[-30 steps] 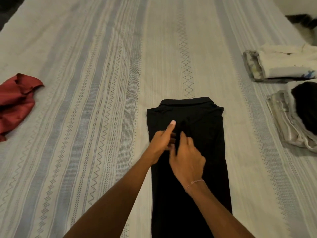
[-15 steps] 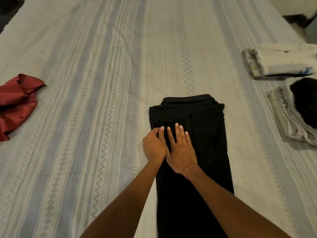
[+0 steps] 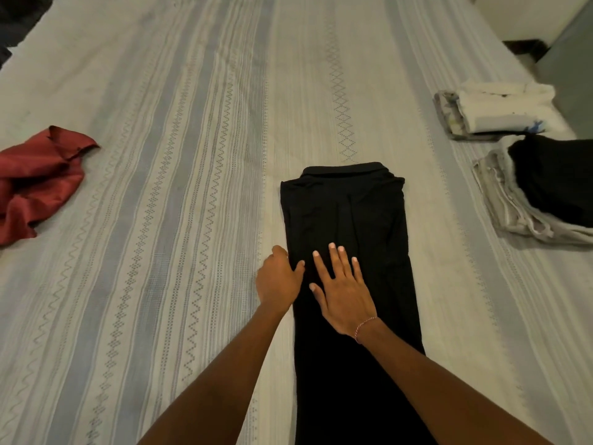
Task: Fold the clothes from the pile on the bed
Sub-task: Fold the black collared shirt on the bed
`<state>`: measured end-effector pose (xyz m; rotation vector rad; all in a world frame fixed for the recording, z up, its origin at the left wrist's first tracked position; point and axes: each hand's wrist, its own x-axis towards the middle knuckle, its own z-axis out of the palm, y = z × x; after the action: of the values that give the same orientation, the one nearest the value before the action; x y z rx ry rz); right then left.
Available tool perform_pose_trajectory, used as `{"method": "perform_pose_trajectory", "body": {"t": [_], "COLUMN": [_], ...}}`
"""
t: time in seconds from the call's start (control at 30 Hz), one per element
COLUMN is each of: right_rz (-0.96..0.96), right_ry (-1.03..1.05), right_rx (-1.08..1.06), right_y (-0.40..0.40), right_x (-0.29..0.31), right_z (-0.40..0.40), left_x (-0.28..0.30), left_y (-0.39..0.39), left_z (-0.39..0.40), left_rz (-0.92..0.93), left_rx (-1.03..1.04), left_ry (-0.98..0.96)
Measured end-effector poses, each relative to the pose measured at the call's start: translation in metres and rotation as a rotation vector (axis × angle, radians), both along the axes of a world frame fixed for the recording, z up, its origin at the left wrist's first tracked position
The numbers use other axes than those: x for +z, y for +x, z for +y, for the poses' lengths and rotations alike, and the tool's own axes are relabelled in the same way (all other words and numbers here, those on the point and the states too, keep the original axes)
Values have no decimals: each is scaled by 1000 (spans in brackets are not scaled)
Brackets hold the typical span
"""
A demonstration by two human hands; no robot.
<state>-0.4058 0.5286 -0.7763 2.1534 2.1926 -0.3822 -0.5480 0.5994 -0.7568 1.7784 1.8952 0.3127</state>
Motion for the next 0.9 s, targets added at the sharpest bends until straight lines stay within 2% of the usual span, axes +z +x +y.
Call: {"method": "perform_pose_trajectory", "body": {"t": [0.1, 0.27, 0.43, 0.57, 0.63, 0.73, 0.8, 0.83, 0.9], "right_rz": [-44, 4, 9, 30, 141, 424, 347, 301, 360], "right_ry": [-17, -156, -252, -246, -254, -104, 85, 97, -34], "right_rx": [110, 101, 208, 253, 240, -98, -425, -590, -841], "right_y": [-10, -27, -34, -39, -42, -40, -31, -27, -15], "right_x": [1, 10, 22, 22, 28, 36, 40, 43, 48], "right_z": [-52, -135, -214, -274, -299, -337, -359, -369, -386], "left_x": [3, 10, 26, 29, 25, 23, 25, 27, 32], "left_y": [-6, -23, -46, -65, -72, -82, -87, -90, -94], "left_z": [-30, -98, -178, -243, -272, -311, -335, -345, -365], "left_rz": [8, -70, -387, -322, -351, -292, -338, -374, -430], "left_rx": [23, 51, 197, 130, 152, 153, 176, 186, 195], "left_ry": [-114, -409, -720, -690, -635, -551, -545, -561, -637]}}
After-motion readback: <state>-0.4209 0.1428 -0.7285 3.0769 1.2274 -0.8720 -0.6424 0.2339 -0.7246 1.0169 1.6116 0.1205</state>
